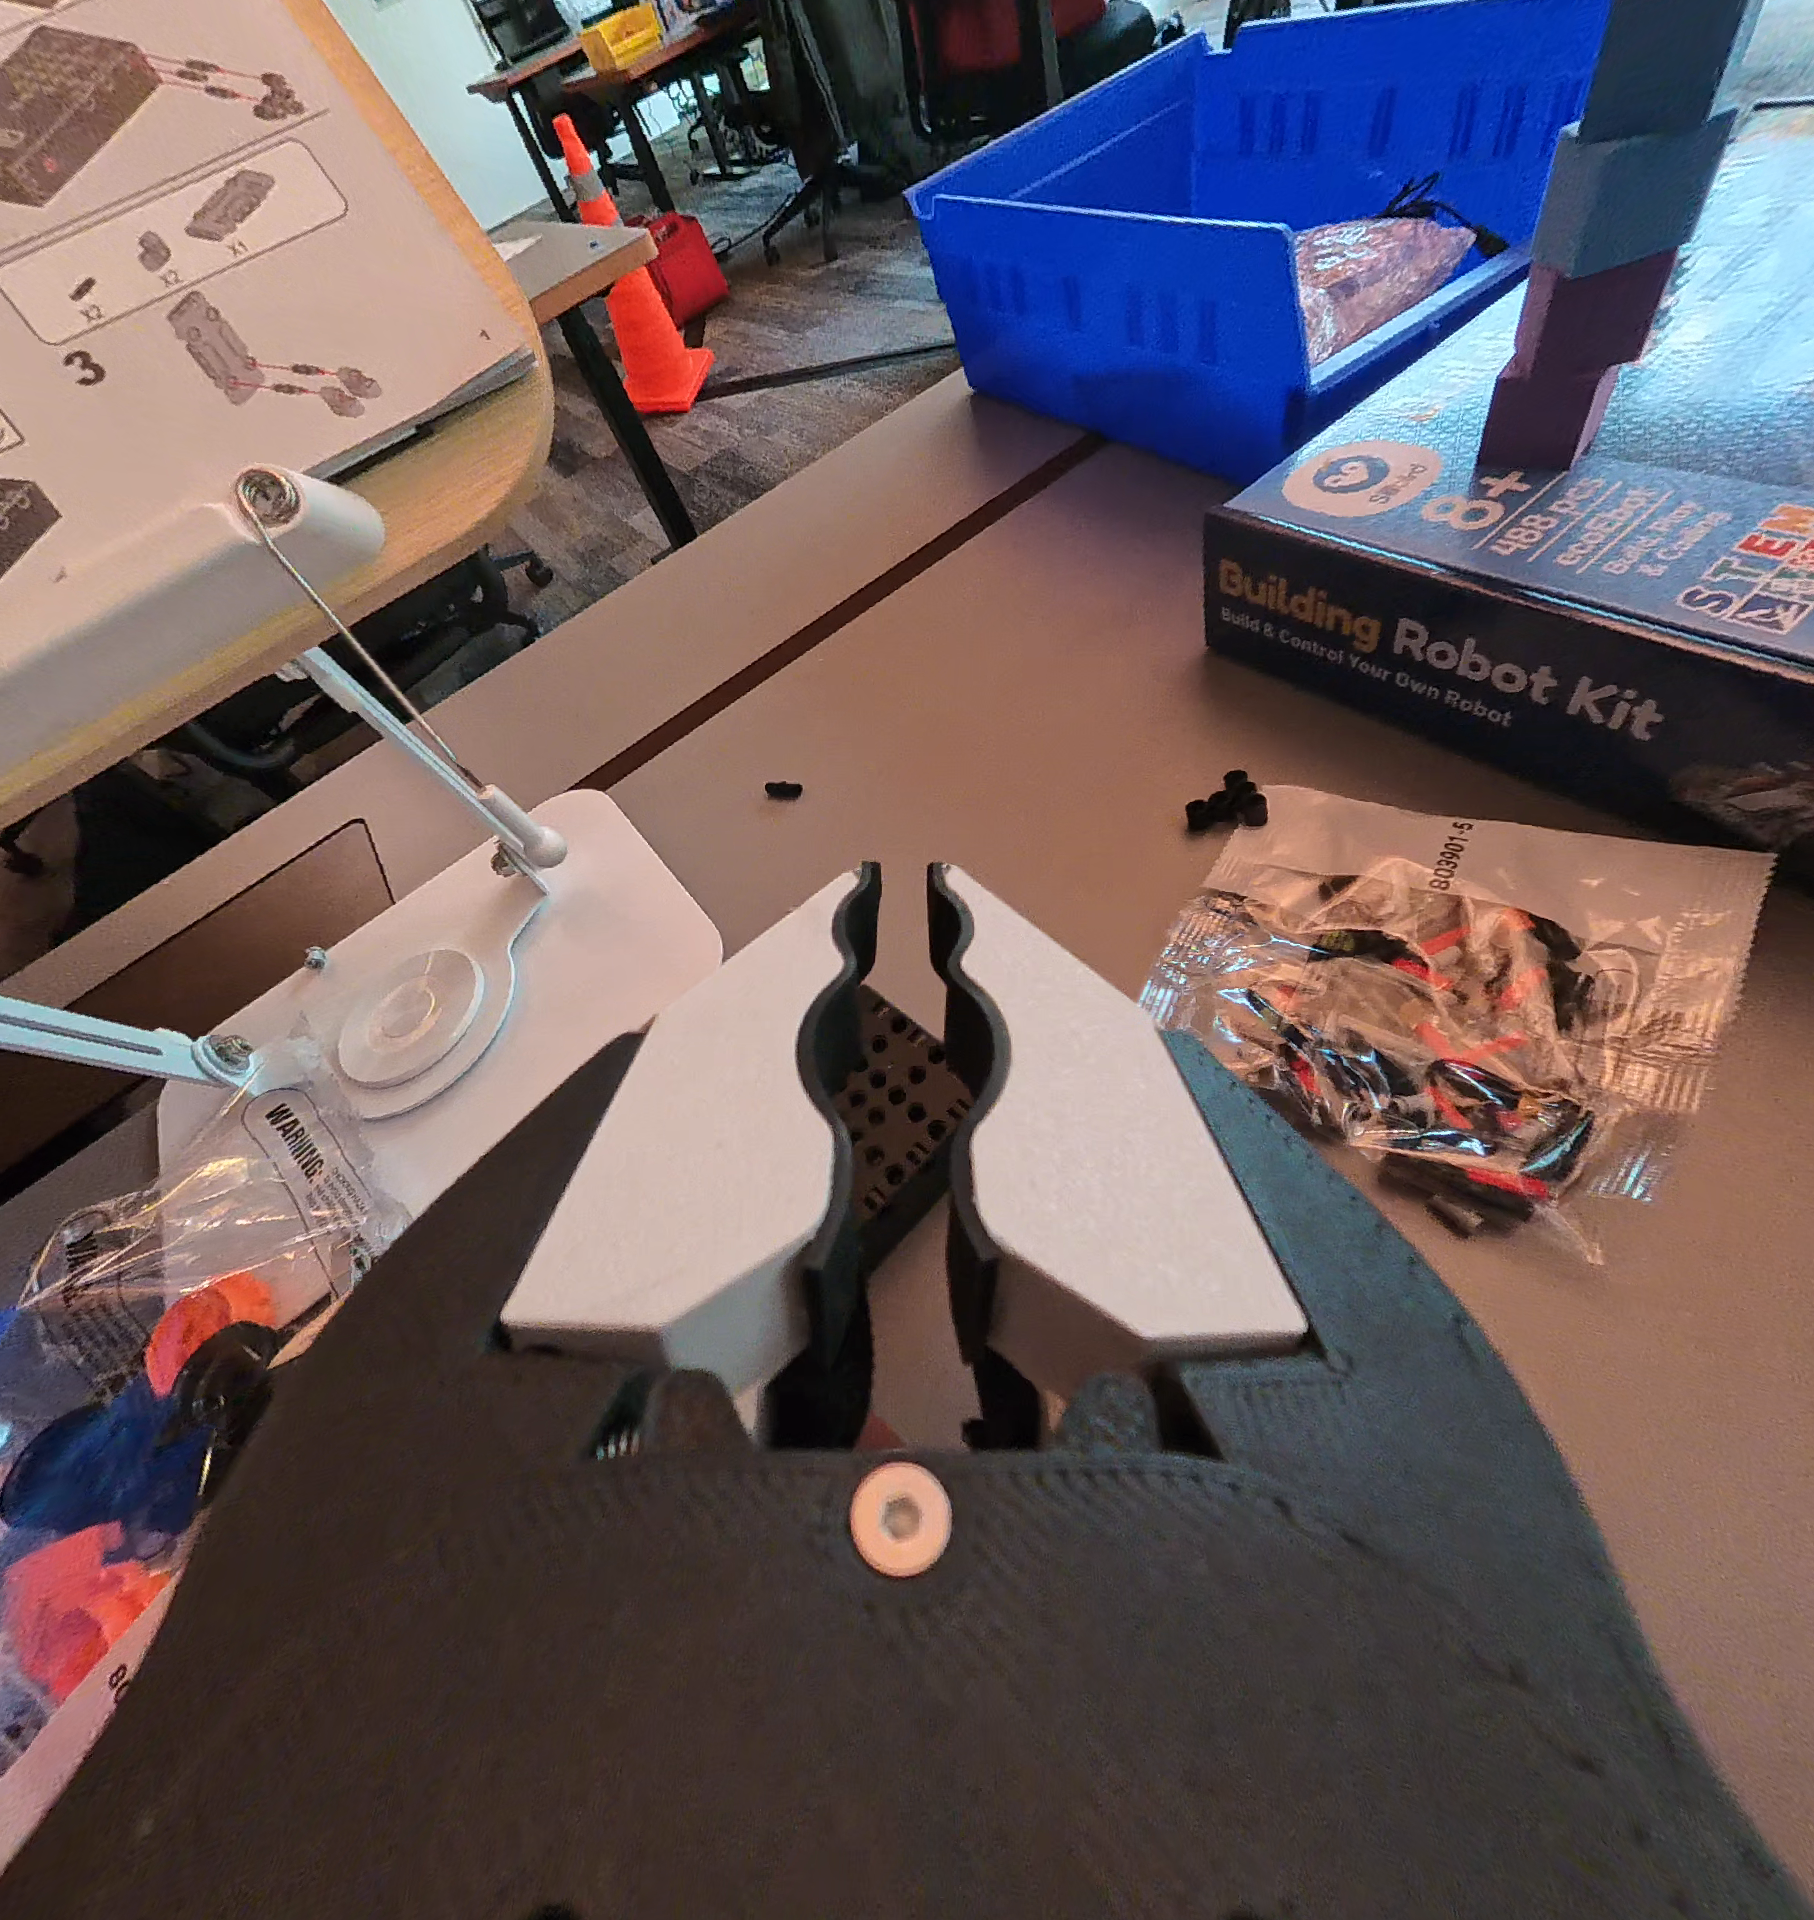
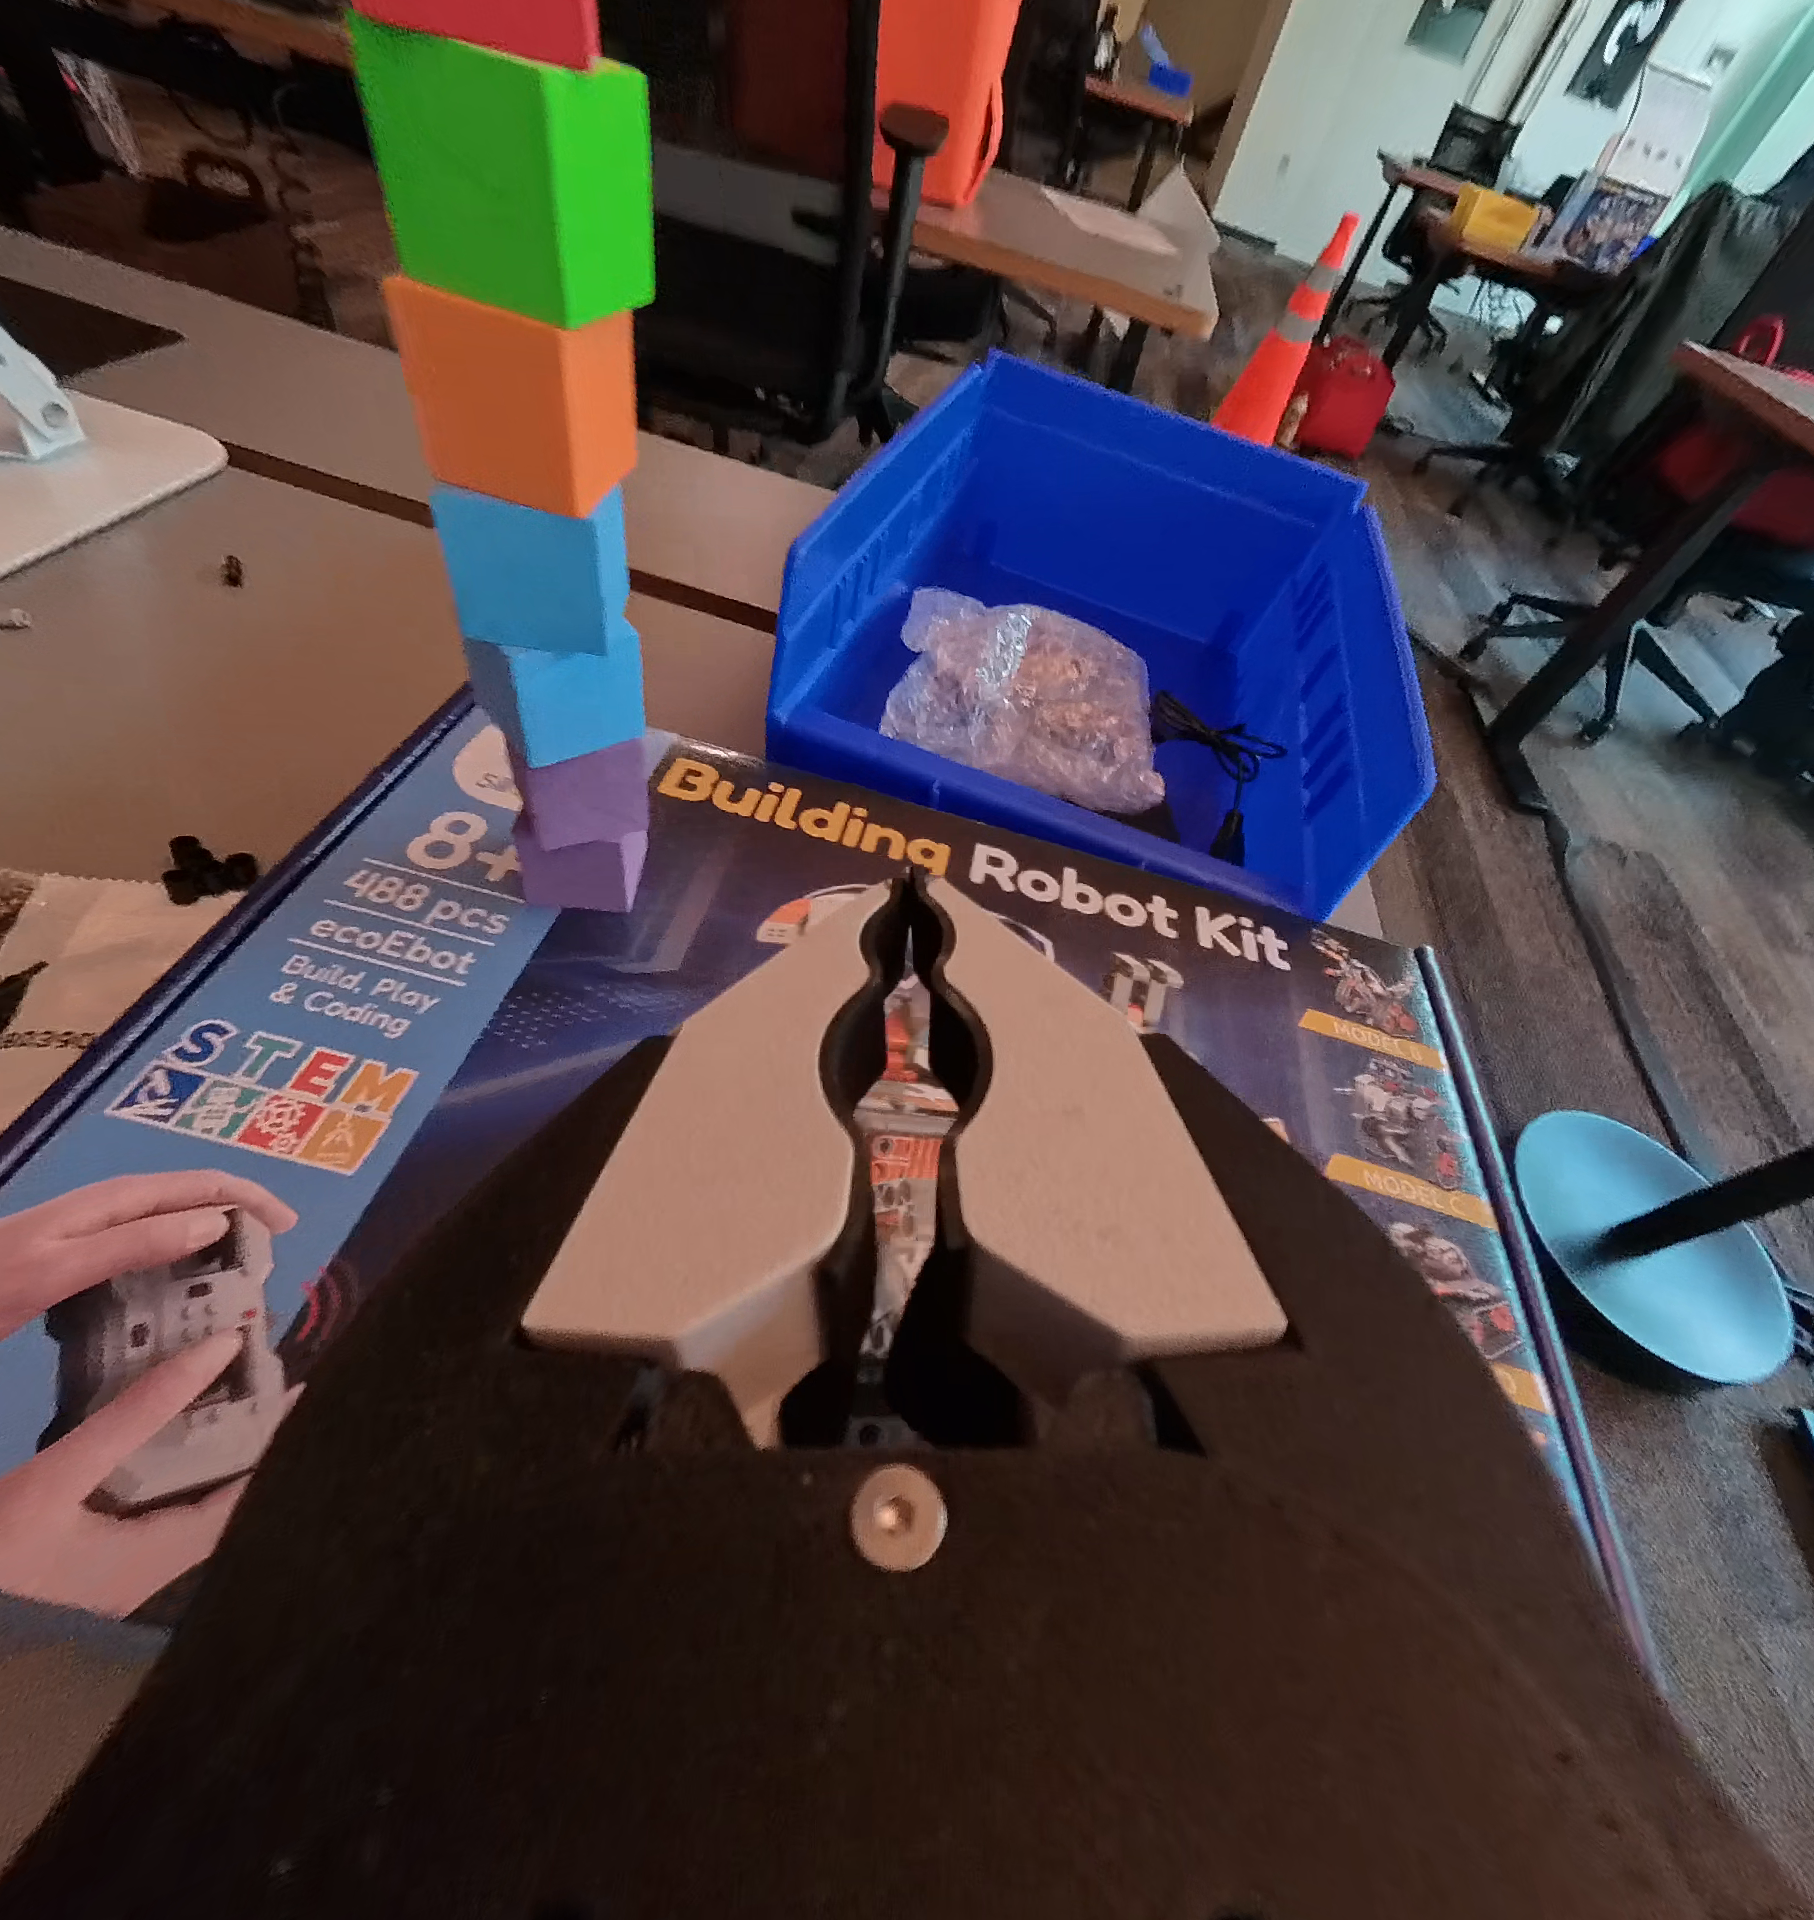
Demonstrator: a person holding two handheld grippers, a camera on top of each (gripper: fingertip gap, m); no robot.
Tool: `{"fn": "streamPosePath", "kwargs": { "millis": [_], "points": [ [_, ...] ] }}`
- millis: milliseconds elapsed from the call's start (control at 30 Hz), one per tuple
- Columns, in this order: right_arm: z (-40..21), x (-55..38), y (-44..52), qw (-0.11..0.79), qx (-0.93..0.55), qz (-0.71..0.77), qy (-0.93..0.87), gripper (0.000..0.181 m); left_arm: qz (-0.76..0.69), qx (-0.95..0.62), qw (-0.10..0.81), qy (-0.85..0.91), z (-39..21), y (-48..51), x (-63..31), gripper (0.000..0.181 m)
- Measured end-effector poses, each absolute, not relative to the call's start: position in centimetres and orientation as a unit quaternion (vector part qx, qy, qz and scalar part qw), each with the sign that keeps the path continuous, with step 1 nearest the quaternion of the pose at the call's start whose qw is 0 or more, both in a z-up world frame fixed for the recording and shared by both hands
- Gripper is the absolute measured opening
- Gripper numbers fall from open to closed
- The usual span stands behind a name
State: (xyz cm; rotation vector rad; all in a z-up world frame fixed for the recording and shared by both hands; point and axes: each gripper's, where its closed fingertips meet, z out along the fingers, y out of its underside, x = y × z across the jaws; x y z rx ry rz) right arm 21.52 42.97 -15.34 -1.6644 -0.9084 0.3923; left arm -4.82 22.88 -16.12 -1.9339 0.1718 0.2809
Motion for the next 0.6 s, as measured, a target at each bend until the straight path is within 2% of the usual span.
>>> {"fn": "streamPosePath", "kwargs": {
  "millis": [367, 600],
  "points": [
    [-18.0, 19.0, 46.8, 0.461, -0.766, 0.11, -0.434, 0.0, 0.137, -0.806, 0.572, 0.067, -15.1, 22.7, -5.3, 0.007],
    [-17.5, 13.6, 44.6, 0.465, -0.735, 0.138, -0.475, 0.0, 0.14, -0.794, 0.589, 0.049, -13.8, 22.3, -6.3, 0.007]
  ]
}}
